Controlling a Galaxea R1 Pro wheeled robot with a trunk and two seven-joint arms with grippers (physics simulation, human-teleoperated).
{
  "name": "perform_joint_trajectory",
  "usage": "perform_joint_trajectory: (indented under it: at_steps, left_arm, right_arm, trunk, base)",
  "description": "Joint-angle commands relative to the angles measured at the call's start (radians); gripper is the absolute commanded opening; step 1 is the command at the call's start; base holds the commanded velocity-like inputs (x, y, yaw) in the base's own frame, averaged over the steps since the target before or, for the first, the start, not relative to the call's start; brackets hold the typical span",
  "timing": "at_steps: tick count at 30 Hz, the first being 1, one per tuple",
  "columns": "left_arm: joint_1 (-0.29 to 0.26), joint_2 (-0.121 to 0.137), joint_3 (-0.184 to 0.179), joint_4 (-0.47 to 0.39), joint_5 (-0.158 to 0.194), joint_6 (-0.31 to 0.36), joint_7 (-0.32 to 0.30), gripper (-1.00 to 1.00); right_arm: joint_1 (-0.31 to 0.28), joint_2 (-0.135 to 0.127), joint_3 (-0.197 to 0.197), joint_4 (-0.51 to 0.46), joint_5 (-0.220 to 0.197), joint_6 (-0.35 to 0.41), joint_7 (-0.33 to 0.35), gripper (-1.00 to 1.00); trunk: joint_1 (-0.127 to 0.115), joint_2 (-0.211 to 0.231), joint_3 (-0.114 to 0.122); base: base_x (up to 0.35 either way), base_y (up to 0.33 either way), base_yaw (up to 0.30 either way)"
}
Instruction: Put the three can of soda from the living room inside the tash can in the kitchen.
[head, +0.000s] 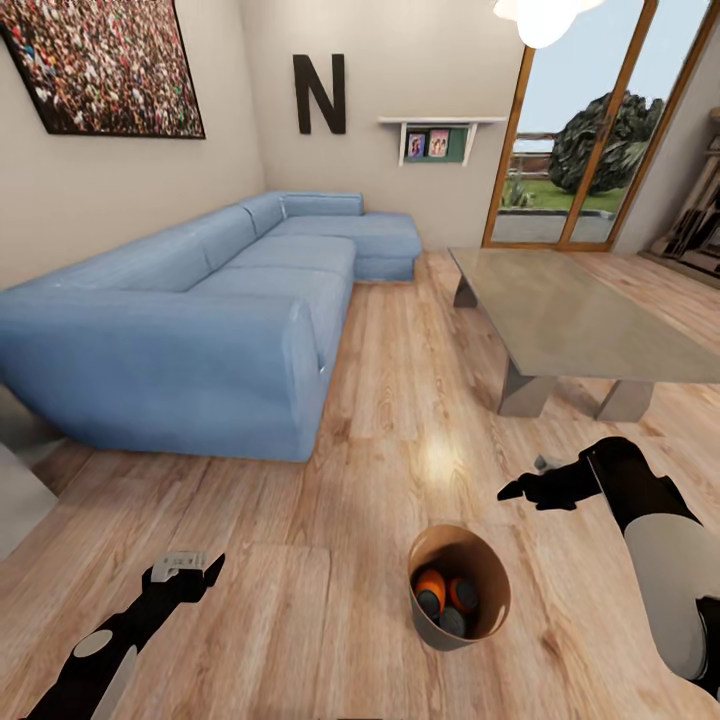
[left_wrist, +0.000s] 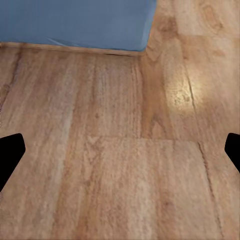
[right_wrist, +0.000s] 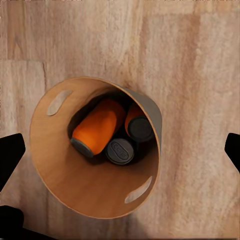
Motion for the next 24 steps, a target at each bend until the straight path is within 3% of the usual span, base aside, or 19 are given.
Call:
perform_joint_trajectory:
  at_steps: [1, 24]
  left_arm:
    - [0.0, 0.0, 0.0, 0.0, 0.0, 0.0, 0.0, 1.0]
    - [0.0, 0.0, 0.001, 0.017, 0.0, 0.0, -0.001, 1.0]
  right_arm:
    - [0.001, 0.0, 0.0, 0.0, 0.001, 0.0, 0.0, 1.0]
    - [0.027, -0.005, 0.002, -0.011, 0.003, 0.0, -0.016, 1.0]
  trunk:
    - [-0.004, 0.007, 0.003]
    - [-0.092, 0.168, 0.075]
  base:
    - [0.0, 0.0, 0.0]
    - [0.0, 0.0, 0.0]
